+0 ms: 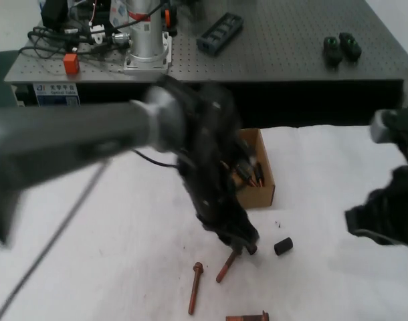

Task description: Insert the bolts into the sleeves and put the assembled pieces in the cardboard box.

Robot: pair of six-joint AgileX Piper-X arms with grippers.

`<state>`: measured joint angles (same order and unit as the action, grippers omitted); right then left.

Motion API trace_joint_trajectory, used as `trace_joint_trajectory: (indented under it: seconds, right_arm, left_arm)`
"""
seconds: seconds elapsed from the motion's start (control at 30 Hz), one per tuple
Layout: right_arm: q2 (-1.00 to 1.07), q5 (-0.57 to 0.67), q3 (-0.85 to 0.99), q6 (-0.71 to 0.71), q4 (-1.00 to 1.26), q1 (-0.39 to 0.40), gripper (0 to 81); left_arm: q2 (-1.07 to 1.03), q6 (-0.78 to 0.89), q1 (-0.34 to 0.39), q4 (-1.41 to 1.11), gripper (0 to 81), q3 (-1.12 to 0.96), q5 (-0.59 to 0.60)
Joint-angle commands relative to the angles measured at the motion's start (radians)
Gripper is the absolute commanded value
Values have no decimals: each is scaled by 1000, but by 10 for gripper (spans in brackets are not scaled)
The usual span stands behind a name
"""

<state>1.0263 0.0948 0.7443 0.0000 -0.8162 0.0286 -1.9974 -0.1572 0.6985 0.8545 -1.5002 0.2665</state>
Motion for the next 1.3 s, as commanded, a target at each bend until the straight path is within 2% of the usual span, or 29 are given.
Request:
trace_joint_trajectory:
  seconds: [0.0,0.17,0.3,0.47,0.67,0.87,0.9,0.97,1.03,1.13,1.27]
  right_arm:
    - [-90,16,-30,8,-20,-27,25]
    - [-119,20,-33,8,-47,-44,25]
    - [-119,20,-33,5,-47,-44,25]
    - [-119,40,-33,0,-47,-44,25]
    - [-119,51,-33,0,-47,-44,25]
    - [-119,51,-33,0,-47,-44,25]
    - [-119,51,-33,0,-47,-44,25]
    - [-119,51,-33,0,-45,-44,25]
    - [-119,63,-33,0,-43,-44,25]
    - [-119,134,-33,-36,-26,-44,25]
    - [-119,306,-37,-36,19,-36,25]
  left_arm:
    - [-63,-35,25,47,335,-81,-48]
    - [-134,-38,33,51,335,-133,-61]
    - [-142,-63,33,67,335,-133,-107]
    - [-142,-63,33,69,332,-133,-108]
    - [-164,-65,34,103,155,-133,-35]
    - [-189,-65,34,134,144,-133,-36]
    - [-189,-65,34,134,127,-133,-39]
    - [-185,-65,34,136,20,-148,-39]
    - [-172,-56,34,139,4,-172,-39]
    - [-108,-7,22,125,7,-203,-32]
    - [45,140,-33,26,7,-175,94]
